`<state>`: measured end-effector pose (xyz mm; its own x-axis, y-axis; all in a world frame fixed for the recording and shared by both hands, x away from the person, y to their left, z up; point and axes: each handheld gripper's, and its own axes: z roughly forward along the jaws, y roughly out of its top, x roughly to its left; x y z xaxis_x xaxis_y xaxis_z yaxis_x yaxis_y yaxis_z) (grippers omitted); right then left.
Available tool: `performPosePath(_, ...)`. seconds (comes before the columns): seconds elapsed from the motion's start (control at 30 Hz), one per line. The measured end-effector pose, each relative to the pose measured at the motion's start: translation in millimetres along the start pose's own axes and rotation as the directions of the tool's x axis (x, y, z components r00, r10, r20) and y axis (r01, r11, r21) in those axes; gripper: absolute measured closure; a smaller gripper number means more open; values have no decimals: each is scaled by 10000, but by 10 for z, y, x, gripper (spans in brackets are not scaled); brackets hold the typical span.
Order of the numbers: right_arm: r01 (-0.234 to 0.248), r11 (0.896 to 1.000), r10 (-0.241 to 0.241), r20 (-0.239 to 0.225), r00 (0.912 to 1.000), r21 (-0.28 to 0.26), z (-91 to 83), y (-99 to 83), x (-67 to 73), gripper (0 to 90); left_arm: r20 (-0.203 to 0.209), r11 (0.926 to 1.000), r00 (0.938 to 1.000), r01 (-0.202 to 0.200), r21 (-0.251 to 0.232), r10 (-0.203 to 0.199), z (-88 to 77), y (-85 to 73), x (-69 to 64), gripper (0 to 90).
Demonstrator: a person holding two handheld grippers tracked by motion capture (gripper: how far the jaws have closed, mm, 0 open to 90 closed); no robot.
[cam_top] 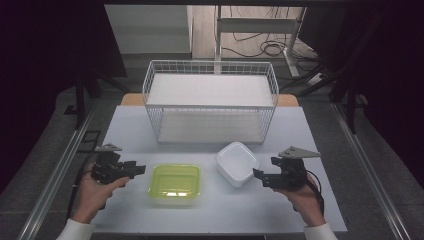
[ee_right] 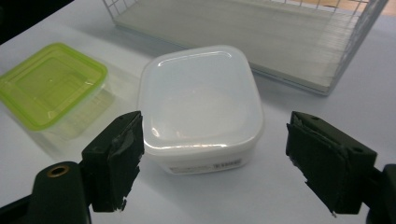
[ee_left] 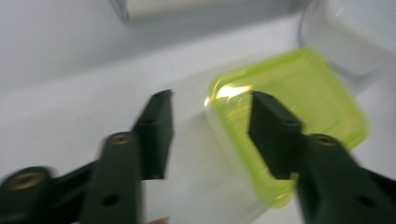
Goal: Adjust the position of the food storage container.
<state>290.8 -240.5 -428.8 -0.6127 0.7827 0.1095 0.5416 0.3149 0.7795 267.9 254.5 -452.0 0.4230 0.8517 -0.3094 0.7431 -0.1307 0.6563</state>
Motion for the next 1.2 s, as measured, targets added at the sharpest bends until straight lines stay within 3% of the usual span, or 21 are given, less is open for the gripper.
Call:
performPosePath(0.13, -15, 10000, 12, -343, 9994, -91, -3, 47, 35, 191, -1, 9982, 9993, -368, -474, 368, -155, 115, -150, 323)
performPosePath(0.27, -31, 9997, 9, -864, 9963, -255, -17, 117, 63, 191, 135, 9961, 9986, -507, -719, 518, -184, 140, -210, 267)
performPosePath(0.47, -155, 9998, 133, -1316, 9912, -156, 57, 136, 139, 190, -55, 9966, 9976, -686, -463, 684, -123, 111, -230, 222)
performPosePath(0.73, -430, 9991, 421, -1756, 9836, -14, 214, 210, 374, 188, 428, 9957, 9985, -309, -873, 348, -245, 112, -210, 184)
performPosePath(0.9, -400, 9992, 403, -1945, 9801, 53, 325, 326, 513, 193, 342, 9961, 9989, -304, -828, 333, -217, 114, -202, 184)
performPosePath(1.2, -394, 9989, 436, -2104, 9767, 242, 436, 330, 585, 194, 382, 9970, 9985, -374, -672, 400, -143, 106, -246, 181)
